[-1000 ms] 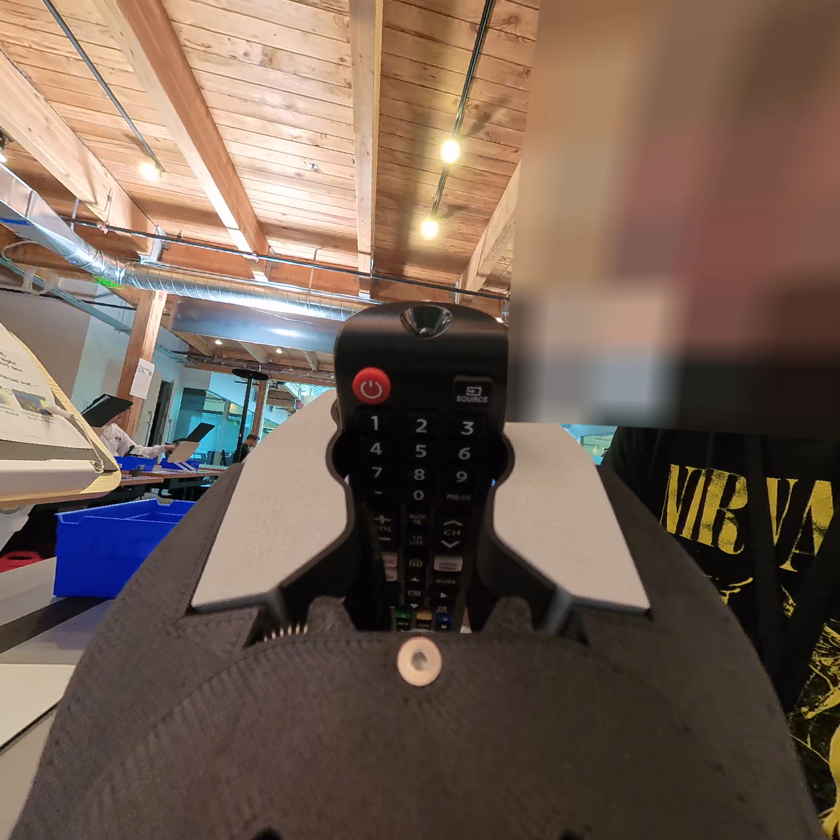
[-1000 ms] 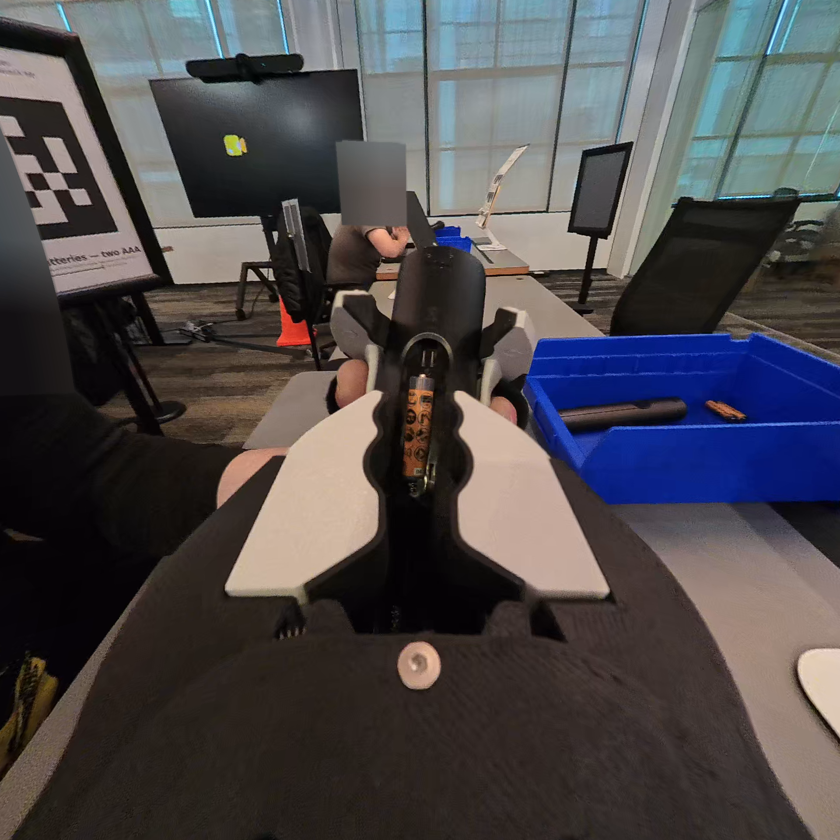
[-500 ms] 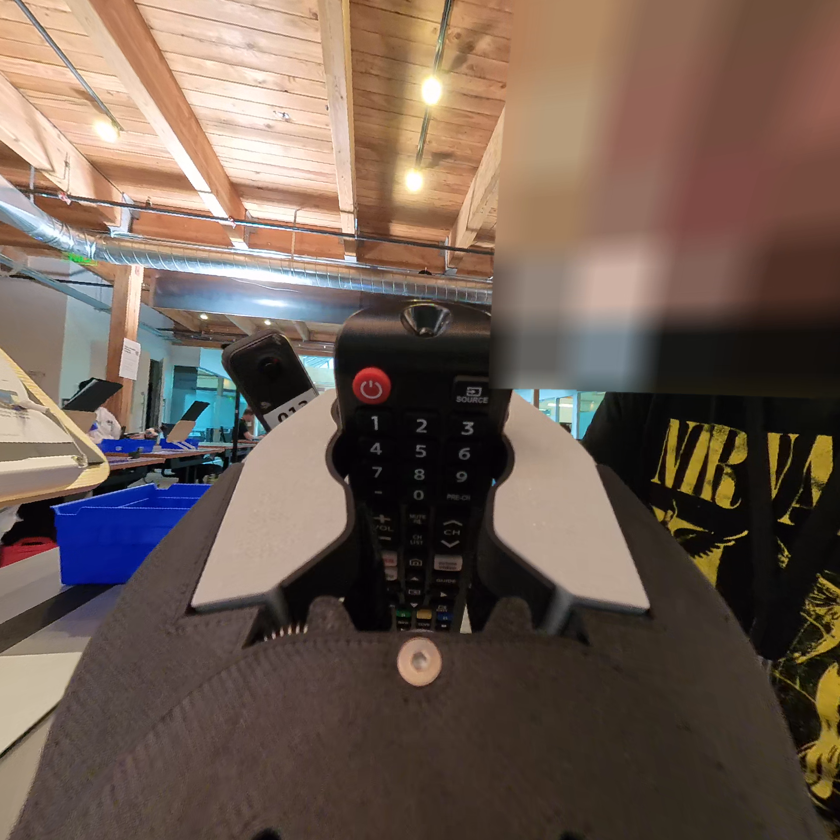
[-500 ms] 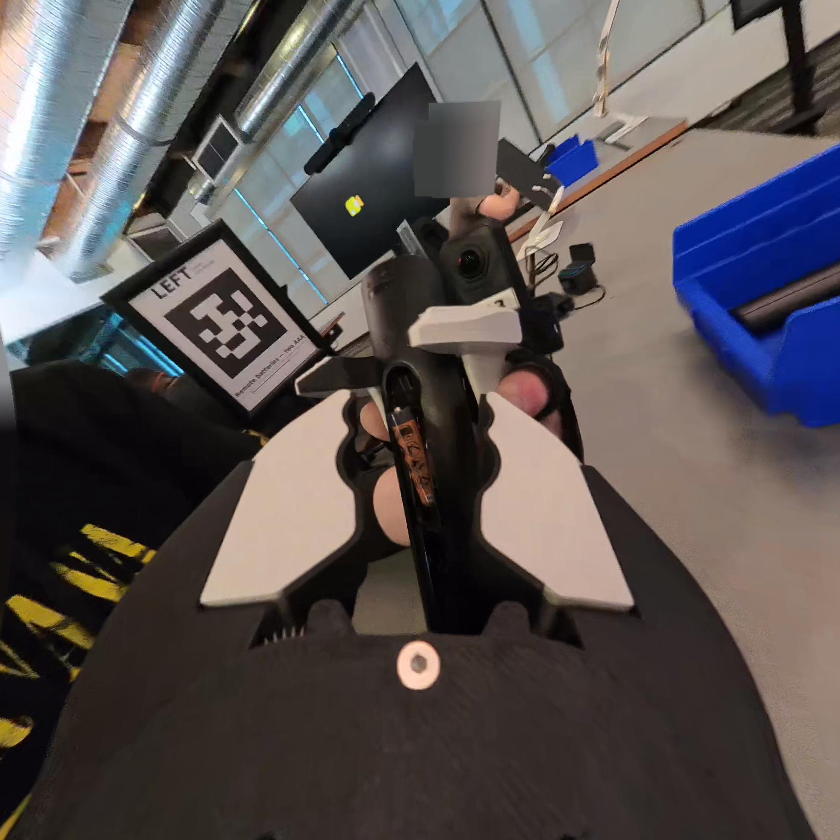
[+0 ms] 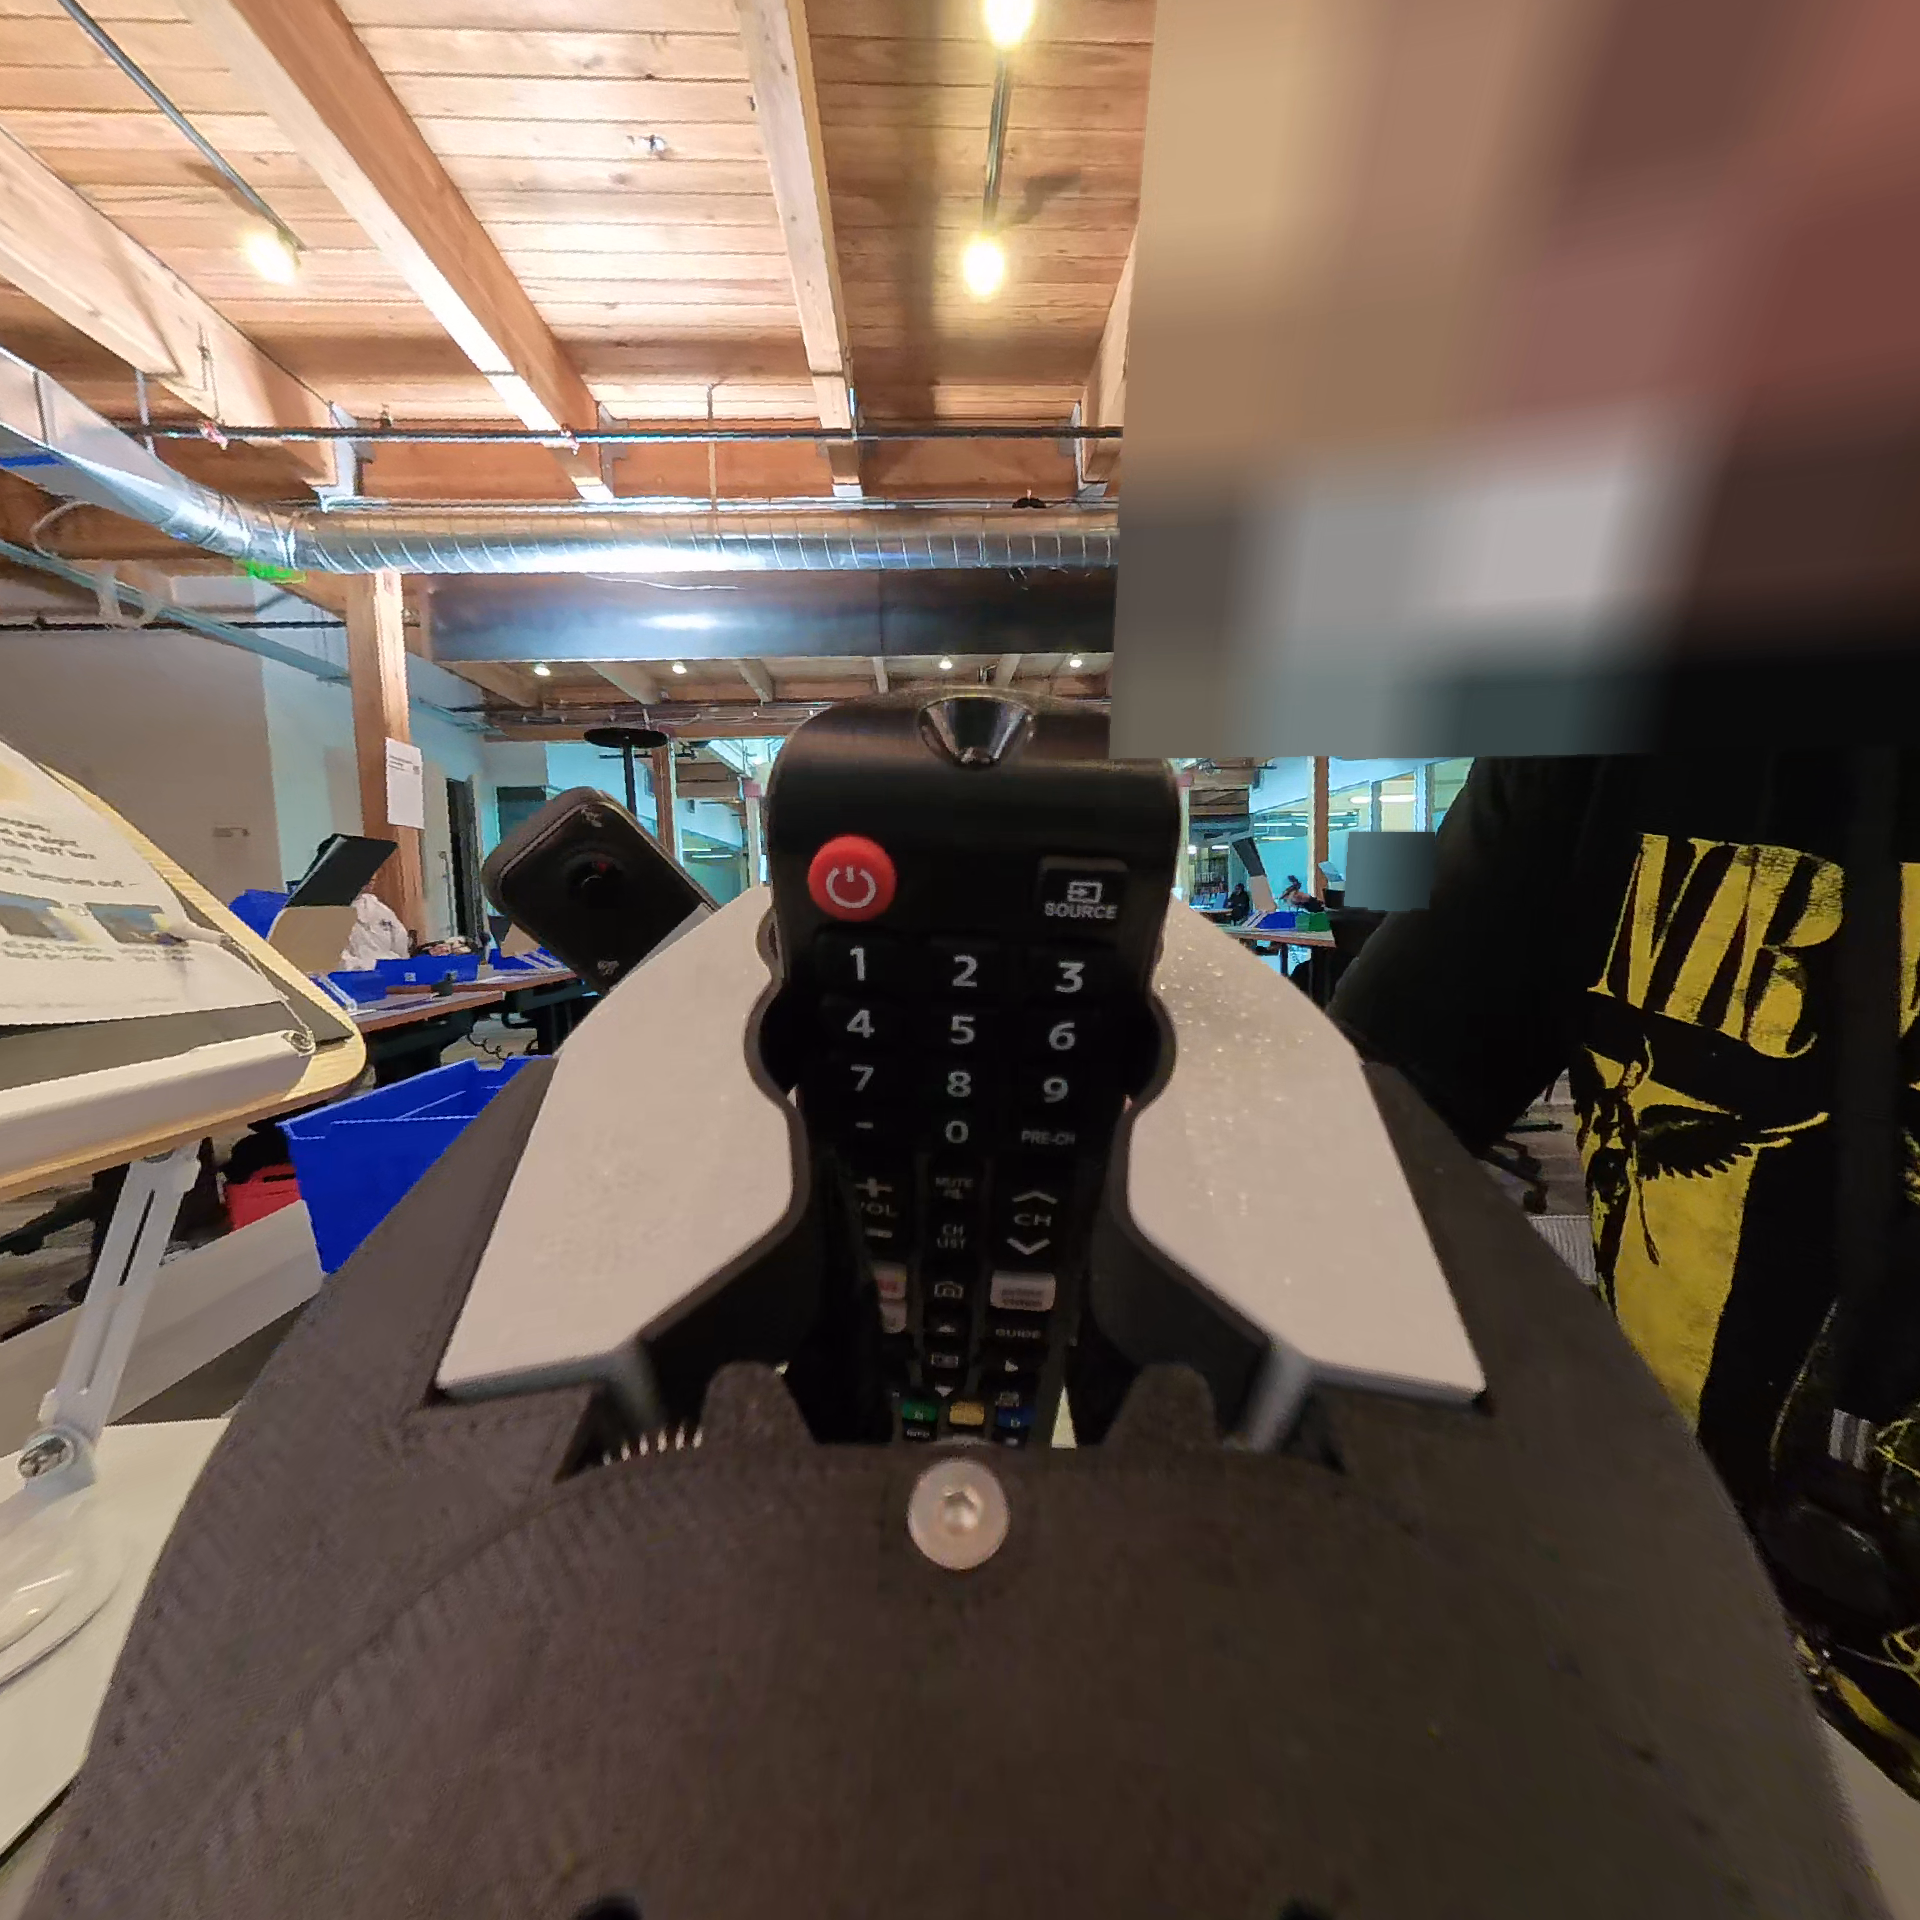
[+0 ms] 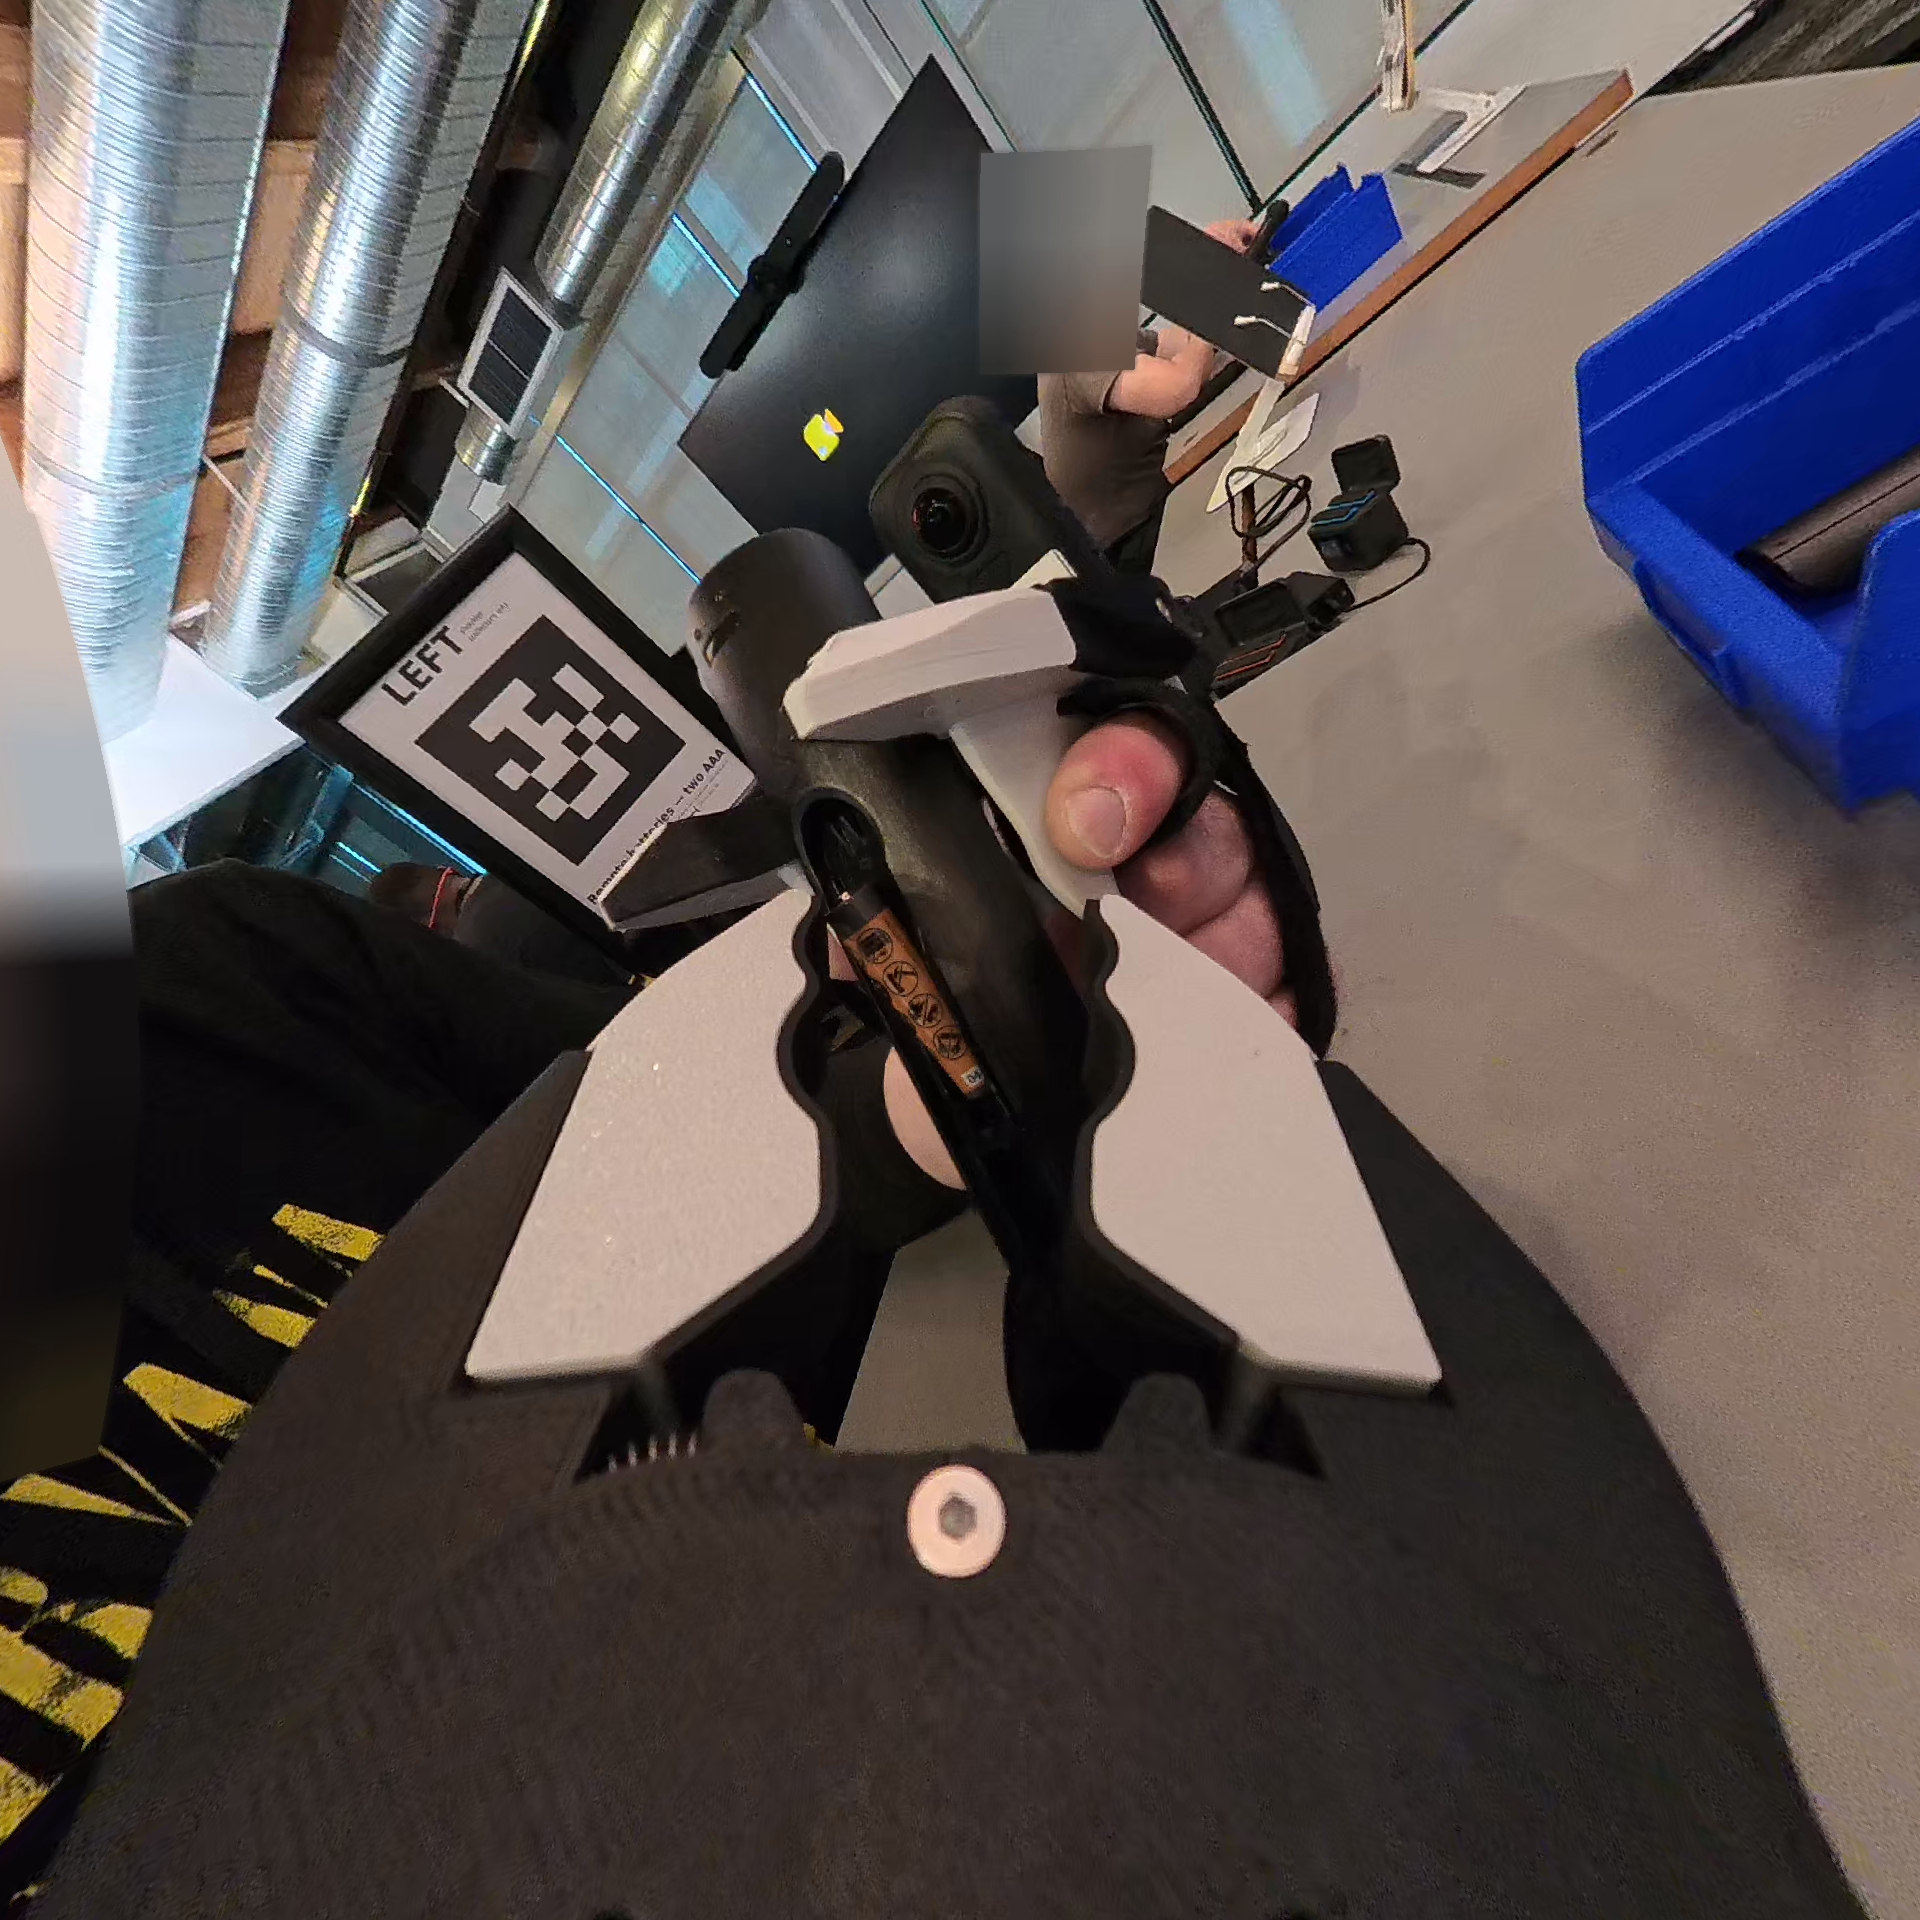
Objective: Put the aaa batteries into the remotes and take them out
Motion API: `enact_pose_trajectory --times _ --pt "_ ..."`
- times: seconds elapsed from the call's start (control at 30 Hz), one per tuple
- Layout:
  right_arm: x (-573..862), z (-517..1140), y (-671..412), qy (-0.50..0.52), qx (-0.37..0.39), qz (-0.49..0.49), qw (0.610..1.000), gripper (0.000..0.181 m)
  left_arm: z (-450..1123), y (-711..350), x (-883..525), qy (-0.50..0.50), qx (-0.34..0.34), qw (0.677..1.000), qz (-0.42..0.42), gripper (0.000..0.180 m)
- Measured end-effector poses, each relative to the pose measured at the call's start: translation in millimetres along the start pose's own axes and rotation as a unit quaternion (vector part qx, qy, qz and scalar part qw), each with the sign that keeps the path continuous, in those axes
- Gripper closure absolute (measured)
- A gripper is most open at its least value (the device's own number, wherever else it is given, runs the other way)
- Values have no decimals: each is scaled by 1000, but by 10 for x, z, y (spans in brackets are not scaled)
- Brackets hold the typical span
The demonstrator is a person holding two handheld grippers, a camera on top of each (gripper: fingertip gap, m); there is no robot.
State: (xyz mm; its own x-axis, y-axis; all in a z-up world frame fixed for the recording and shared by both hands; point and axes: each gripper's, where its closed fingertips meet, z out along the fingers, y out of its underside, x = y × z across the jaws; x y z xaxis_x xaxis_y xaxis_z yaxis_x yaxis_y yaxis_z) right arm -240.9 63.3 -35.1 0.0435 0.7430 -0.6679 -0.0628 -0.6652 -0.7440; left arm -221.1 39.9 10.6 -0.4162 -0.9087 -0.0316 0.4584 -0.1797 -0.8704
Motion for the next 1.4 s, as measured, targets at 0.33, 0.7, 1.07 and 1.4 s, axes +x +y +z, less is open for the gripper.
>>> enact_pose_trajectory --times 0.33,0.7,1.07,1.4 --pt "7 -4 5 -16 10 -6 1000 160 35 -42 46 4 11 1000 8 119" --pt "168 -24 -109 51 61 -28 996 149 -114 -131 -179 -27 115 992 -51 118" --pt "134 -221 -170 87 70 -66 992 142 -110 -153 -251 -21 193 976 -100 117" --pt "108 -98 -143 95 61 -72 991 136 -83 -169 -212 -19 181 979 -86 118"
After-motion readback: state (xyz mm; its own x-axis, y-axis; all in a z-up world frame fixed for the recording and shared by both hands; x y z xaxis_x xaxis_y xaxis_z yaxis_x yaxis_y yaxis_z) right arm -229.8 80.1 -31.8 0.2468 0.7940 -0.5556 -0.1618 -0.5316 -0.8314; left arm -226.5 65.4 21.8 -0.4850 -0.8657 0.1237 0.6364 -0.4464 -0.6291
